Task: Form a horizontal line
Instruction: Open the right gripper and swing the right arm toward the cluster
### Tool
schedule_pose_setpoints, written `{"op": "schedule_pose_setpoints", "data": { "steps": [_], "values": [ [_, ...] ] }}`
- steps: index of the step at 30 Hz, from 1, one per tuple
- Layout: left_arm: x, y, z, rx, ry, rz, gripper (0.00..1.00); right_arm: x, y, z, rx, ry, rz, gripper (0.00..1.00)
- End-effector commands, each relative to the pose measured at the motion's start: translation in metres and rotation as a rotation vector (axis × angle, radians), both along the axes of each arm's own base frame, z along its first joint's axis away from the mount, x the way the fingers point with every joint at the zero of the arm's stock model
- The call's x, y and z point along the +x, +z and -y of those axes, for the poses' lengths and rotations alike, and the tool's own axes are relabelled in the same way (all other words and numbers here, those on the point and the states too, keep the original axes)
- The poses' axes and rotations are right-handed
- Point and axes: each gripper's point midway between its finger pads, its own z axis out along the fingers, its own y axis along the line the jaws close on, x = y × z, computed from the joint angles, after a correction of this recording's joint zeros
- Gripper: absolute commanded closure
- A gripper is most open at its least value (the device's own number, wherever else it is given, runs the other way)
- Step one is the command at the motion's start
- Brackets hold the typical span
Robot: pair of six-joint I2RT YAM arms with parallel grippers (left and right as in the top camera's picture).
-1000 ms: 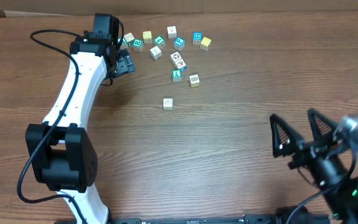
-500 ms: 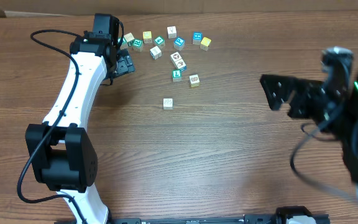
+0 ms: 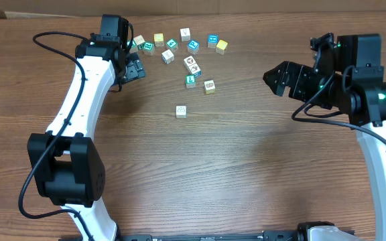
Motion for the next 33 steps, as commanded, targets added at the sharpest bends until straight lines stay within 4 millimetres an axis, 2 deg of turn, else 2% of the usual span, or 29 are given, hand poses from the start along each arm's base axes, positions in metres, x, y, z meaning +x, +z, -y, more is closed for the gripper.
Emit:
{"op": "schedule_pose_setpoints", "data": {
  "steps": [1,8,11,16,18,20,27,33],
  "values": [
    [0.005,0.003,-0.001,0.012,0.001,0.011,0.0,0.006,0.008,-0.001,0.006,0.01,0.032,0.02],
    [0.005,0.003,-0.001,0.012,0.001,0.011,0.0,0.013,0.011,-0.002,0.005,0.014,0.06,0.0],
    [0.005,0.003,-0.001,0.012,0.001,0.011,0.0,0.012,0.01,-0.001,0.003,0.016,0.057,0.13],
    [0.005,0.003,-0.001,0.012,0.001,0.011,0.0,0.012,0.007,-0.001,-0.001,0.014,0.041,0.52],
    [0.005,0.003,-0.001,0.012,0.001,0.011,0.0,0.013,0.005,-0.001,-0.001,0.014,0.035,0.61],
    [0.005,0.003,-0.001,0.012,0.001,0.011,0.0,0.014,0.002,-0.001,-0.012,0.029,0.033,0.61],
    [0.005,0.003,-0.001,0.012,0.001,0.011,0.0,0.021,-0.014,-0.002,-0.027,0.05,-0.001,0.32],
    [0.005,0.003,-0.001,0.012,0.001,0.011,0.0,0.034,-0.042,-0.009,-0.08,0.065,-0.057,0.27]
  ]
}}
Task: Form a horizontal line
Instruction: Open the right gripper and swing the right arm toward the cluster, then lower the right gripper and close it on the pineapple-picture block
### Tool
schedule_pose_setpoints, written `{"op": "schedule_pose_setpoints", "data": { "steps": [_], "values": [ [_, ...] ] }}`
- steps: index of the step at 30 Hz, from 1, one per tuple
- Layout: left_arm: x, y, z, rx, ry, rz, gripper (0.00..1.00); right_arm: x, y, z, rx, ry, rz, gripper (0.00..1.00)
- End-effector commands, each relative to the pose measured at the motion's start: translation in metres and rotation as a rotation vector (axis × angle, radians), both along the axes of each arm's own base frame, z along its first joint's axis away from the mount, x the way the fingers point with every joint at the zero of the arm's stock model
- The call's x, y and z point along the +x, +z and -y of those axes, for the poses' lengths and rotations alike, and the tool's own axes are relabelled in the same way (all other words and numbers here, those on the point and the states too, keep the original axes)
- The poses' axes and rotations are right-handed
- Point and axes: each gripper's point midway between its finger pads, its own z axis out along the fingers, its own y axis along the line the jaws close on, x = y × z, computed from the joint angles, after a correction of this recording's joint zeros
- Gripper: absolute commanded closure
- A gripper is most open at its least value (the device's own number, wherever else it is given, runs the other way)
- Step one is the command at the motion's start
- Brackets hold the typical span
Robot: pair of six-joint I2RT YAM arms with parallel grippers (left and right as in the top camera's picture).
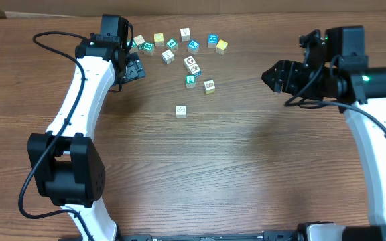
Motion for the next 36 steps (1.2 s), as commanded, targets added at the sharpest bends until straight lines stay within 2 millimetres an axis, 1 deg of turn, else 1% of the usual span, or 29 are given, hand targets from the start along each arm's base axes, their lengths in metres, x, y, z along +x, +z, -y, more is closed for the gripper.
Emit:
{"op": "schedule_pose_setpoints", "data": {
  "steps": [1,4,6,10,15,19,22,24,28,31,34,36],
  "values": [
    [0.005,0.003,-0.001,0.012,0.001,0.011,0.0,0.011,-0.008,-0.004,-0.066,0.007,0.004,0.26],
    [0.005,0.003,-0.001,0.012,0.002,0.011,0.0,0.019,-0.022,-0.006,-0.122,0.002,-0.009,0.26],
    [0.005,0.003,-0.001,0.012,0.002,0.011,0.0,0.024,-0.03,-0.012,-0.137,0.014,-0.012,0.27],
    [0.005,0.003,-0.001,0.012,0.002,0.011,0.0,0.035,-0.046,-0.03,-0.156,0.052,-0.014,0.3],
    [0.005,0.003,-0.001,0.012,0.002,0.011,0.0,0.045,-0.075,-0.057,-0.231,0.102,-0.02,0.31],
    [0.005,0.003,-0.001,0.012,0.001,0.011,0.0,0.056,-0.095,-0.077,-0.313,0.124,0.007,0.3],
    [0.005,0.003,-0.001,0.012,0.002,0.011,0.0,0.067,-0.107,-0.085,-0.378,0.119,0.043,0.29],
    [0.005,0.003,-0.001,0.012,0.002,0.011,0.0,0.074,-0.114,-0.091,-0.401,0.118,0.067,0.23],
    [0.005,0.003,-0.001,0.012,0.002,0.011,0.0,0.087,-0.129,-0.101,-0.397,0.126,0.088,0.22],
    [0.005,0.003,-0.001,0.012,0.001,0.011,0.0,0.096,-0.145,-0.107,-0.386,0.132,0.091,0.22],
    [0.005,0.003,-0.001,0.012,0.002,0.011,0.0,0.103,-0.16,-0.123,-0.337,0.192,0.106,0.22],
    [0.005,0.003,-0.001,0.012,0.002,0.011,0.0,0.108,-0.169,-0.129,-0.322,0.212,0.117,0.23]
  ]
}}
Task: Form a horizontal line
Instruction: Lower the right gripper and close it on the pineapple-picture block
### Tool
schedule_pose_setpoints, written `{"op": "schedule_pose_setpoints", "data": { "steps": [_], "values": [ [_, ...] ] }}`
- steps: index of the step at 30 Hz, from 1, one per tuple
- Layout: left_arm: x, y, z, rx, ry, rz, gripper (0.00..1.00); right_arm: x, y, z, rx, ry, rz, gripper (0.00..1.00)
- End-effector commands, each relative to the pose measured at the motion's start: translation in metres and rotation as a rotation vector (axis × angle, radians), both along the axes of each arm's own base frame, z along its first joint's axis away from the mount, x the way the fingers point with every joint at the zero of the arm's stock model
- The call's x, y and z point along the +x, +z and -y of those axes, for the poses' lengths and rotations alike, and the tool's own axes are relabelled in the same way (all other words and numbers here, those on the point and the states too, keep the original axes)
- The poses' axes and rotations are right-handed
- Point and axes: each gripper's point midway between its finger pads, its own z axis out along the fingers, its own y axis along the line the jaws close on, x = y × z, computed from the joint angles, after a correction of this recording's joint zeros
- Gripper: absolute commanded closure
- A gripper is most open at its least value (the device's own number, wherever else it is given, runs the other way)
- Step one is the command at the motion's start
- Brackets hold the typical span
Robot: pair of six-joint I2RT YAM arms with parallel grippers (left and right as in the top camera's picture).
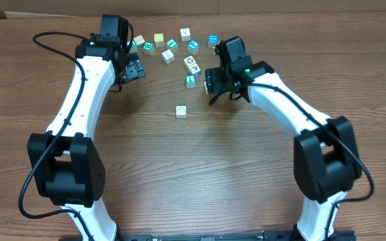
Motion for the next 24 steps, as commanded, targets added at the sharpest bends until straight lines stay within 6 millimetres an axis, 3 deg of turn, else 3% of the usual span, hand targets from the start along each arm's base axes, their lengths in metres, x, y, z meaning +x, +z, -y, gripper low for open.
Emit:
{"op": "schedule_pose_setpoints", "data": {
  "steps": [1,5,10,20,24],
  "values": [
    [0.005,0.003,-0.001,0.012,0.001,0.01,0.0,0.01,-0.013,-0.01,0.021,0.046,0.005,0.23],
    [0.005,0.003,-0.001,0.012,0.001,0.01,0.0,0.017,-0.031,-0.013,0.018,0.047,0.007,0.23],
    [0.005,0.003,-0.001,0.012,0.001,0.01,0.0,0.021,-0.047,-0.015,0.017,0.047,0.001,0.34],
    [0.005,0.003,-0.001,0.012,0.001,0.01,0.0,0.014,-0.055,-0.012,0.006,0.048,-0.031,0.62],
    [0.005,0.003,-0.001,0.012,0.001,0.01,0.0,0.015,-0.055,-0.013,0.008,0.048,-0.027,0.63]
  ]
}}
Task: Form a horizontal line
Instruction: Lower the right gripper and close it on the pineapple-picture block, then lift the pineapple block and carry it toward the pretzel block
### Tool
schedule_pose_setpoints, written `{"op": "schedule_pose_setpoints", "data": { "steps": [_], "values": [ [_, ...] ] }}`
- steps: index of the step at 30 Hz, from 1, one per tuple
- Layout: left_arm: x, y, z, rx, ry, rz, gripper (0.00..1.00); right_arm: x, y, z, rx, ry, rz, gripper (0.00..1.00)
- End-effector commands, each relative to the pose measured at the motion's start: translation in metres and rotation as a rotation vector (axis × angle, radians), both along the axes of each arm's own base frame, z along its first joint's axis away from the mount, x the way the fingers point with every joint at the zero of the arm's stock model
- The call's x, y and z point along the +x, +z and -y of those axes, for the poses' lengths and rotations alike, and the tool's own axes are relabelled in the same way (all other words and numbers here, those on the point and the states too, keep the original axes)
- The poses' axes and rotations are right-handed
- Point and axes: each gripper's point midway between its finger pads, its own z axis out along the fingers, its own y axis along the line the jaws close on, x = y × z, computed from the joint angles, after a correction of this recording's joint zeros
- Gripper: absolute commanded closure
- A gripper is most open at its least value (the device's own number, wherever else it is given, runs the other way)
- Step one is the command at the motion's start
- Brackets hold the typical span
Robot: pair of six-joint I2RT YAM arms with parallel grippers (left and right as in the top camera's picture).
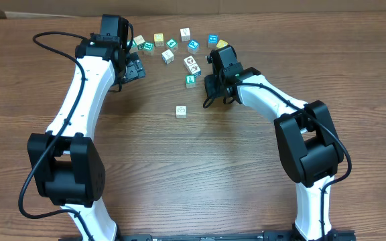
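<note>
Several small picture cubes lie scattered at the table's far middle, among them a white one (191, 64) and a teal one (191, 80). One pale cube (181, 110) lies alone nearer the front. My right gripper (208, 88) is down on the spot just right of the teal cube. It covers whatever lies there, and its jaws are hidden under the wrist. My left gripper (137, 67) hovers at the left end of the scatter with its fingers apart and nothing between them, close to a green-marked cube (148, 47).
More cubes sit along the far edge: a yellow one (159, 39), a white one (185, 33), a blue-marked one (212, 40). A black cable (49, 39) loops off the left arm. Bare wooden table (193, 174) spreads toward the front.
My right gripper has moved slightly left and down onto the pale yellow cube beside the teal one, and that cube is now hidden beneath it. The left arm has not moved.
My right gripper was first out at the far right, away from the cubes, with its jaws apart. Then it was a little higher at the right. Then it stood over the pale yellow cube in the scatter, and now it covers it. The left arm stayed still.
</note>
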Motion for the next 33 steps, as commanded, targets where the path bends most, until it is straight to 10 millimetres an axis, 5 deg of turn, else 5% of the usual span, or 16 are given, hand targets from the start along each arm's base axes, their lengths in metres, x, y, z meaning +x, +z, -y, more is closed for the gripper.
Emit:
{"op": "schedule_pose_setpoints", "data": {
  "steps": [1,9,33],
  "values": [
    [0.0053,0.0027,-0.0007,0.012,0.001,0.01,0.0,0.0061,0.0039,-0.0016,0.01,0.001,0.017,0.63],
    [0.0053,0.0027,-0.0007,0.012,0.001,0.01,0.0,0.0082,0.0053,-0.0025,0.015,0.001,0.027,0.58],
    [0.0053,0.0027,-0.0007,0.012,0.001,0.01,0.0,0.0072,0.0046,-0.0021,0.013,0.001,0.022,0.65]
  ]
}}
